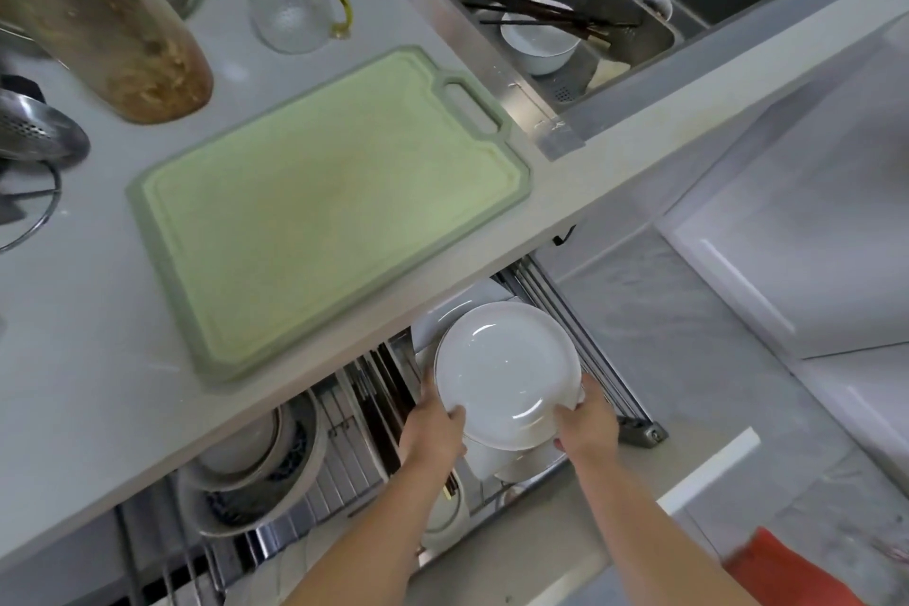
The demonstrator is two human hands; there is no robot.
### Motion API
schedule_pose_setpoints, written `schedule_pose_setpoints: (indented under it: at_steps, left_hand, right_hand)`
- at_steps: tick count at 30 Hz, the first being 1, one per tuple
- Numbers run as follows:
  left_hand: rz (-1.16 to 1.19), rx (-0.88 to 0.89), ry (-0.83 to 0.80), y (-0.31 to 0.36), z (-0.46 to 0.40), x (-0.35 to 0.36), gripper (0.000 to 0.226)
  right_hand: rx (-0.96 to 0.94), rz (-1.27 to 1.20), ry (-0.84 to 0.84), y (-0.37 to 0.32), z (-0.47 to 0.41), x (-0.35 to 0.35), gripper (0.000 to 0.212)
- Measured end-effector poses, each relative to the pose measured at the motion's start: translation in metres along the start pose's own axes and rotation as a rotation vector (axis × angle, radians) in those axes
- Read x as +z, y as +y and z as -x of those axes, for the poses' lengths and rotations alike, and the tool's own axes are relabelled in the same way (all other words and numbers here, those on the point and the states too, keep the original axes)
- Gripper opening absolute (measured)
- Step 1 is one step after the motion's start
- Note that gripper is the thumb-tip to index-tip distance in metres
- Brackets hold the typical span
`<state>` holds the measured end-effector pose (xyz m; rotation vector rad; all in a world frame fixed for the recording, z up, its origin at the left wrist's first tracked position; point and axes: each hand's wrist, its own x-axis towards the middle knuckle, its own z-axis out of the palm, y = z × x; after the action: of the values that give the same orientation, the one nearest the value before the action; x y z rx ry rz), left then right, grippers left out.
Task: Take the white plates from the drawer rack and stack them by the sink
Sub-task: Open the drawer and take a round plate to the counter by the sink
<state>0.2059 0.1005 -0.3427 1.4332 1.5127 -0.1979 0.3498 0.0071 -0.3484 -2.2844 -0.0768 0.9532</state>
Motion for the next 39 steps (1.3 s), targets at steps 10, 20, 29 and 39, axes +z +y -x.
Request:
schedule_pose_setpoints:
  at_steps: [10, 20, 29, 39]
  left_hand:
    - [0.005, 0.023, -0.047, 0.003, 0.002, -0.008, 0.071]
    - [0.344, 0.097, -0.007, 0.002, 0.030, -0.027, 0.065]
    - [0.717, 0.144, -0.139, 0.042, 0.092, -0.039, 0.060]
    - [0.647, 0.248, -0.224, 0.101, 0.165, -0.029, 0.061]
  right_hand:
    - [0.126, -0.298, -0.036, 0.000, 0.004, -0.004, 0.067]
    - [0.166, -0.440, -0.107, -0.022, 0.040, -0.032, 0.066]
    - [0.039, -0.456, -0.054, -0.033, 0.085, -0.090, 0.054]
    - [0.006, -0.641, 0.030, -0.026, 0.131, -0.174, 0.060]
